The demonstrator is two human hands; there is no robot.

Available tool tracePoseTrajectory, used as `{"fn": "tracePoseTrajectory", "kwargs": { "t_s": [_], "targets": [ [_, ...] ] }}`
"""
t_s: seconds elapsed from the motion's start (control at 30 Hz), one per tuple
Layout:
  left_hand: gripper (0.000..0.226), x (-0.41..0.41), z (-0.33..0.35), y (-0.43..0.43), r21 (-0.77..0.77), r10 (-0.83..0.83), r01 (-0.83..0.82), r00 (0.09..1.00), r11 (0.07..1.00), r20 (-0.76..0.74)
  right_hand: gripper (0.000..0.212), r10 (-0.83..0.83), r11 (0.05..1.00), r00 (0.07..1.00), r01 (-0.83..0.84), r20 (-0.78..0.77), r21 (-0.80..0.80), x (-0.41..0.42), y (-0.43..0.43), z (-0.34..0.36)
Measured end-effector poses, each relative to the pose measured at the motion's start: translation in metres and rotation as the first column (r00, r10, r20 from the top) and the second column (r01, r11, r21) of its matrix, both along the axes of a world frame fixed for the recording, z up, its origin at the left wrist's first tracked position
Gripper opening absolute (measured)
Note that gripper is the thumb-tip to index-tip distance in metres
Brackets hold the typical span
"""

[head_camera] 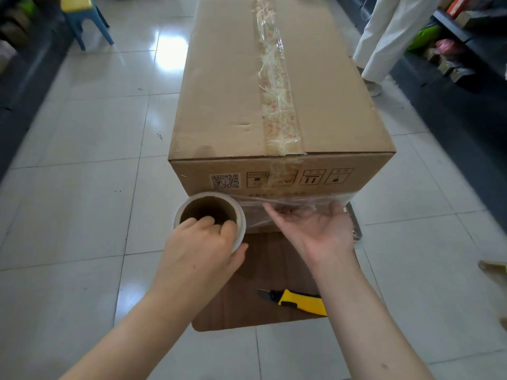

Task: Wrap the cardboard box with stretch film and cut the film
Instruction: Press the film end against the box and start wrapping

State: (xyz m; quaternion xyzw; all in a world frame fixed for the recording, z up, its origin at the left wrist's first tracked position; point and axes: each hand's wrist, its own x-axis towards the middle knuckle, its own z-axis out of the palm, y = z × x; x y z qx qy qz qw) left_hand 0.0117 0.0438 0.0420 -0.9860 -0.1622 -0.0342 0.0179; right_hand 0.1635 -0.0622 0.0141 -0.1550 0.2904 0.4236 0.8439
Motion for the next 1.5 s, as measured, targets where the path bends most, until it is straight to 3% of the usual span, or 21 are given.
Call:
{"fn": "tracePoseTrajectory", "kwargs": {
  "t_s": [0.17, 0.27, 0.33, 0.47, 0.73, 0.93, 1.07, 1.2, 1.5],
  "targets": [
    [0.029, 0.0, 0.002, 0.0, -0.018, 0.025, -0.025, 1.0, 1.0, 0.011, 0.052, 0.108, 0.962, 0.989, -0.078, 0.1, -0.263, -0.018, 0.0, -0.023],
    [0.03, 0.002, 0.007, 0.0, -0.032, 0.013, -0.012, 1.0, 0.999, 0.026, 0.041, 0.257, 0.867, 0.953, -0.154, 0.16, -0.475, -0.041, 0.0, -0.056],
    [0.032, 0.002, 0.008, 0.001, -0.043, -0.001, 0.002, 1.0, 0.999, 0.031, 0.037, 0.405, 0.801, 0.91, -0.307, 0.089, -0.513, -0.062, 0.004, -0.084],
    [0.033, 0.001, 0.007, 0.004, -0.034, -0.01, 0.013, 0.997, 0.999, 0.078, 0.045, 0.539, 0.779, 0.84, -0.524, -0.058, -0.344, -0.088, 0.022, -0.113],
    [0.041, -0.002, 0.007, 0.011, -0.038, -0.016, 0.017, 0.999, 0.999, 0.03, 0.053, 0.45, 0.893, 0.889, -0.448, 0.086, -0.041, -0.095, 0.037, -0.105],
    [0.058, -0.012, 0.006, 0.026, -0.019, -0.085, 0.086, 0.995, 0.996, 0.05, 0.04, 0.383, 0.923, 0.922, -0.384, 0.05, 0.017, -0.103, 0.046, -0.123],
    [0.036, -0.019, 0.013, 0.044, -0.165, -0.066, 0.078, 0.995, 0.983, 0.081, 0.036, 0.372, 0.928, 0.927, -0.371, 0.039, -0.03, -0.122, 0.051, -0.126],
    [0.024, -0.023, 0.025, 0.066, -0.304, -0.131, 0.121, 0.991, 0.945, -0.012, 0.032, 0.325, 0.944, 0.945, -0.321, 0.044, -0.069, -0.144, 0.062, -0.125],
    [0.015, -0.048, 0.036, 0.117, -0.287, -0.361, 0.318, 0.926, 0.903, -0.11, 0.034, 0.235, 0.968, 0.949, -0.209, 0.212, -0.135, -0.19, 0.098, -0.123]
  ]
}}
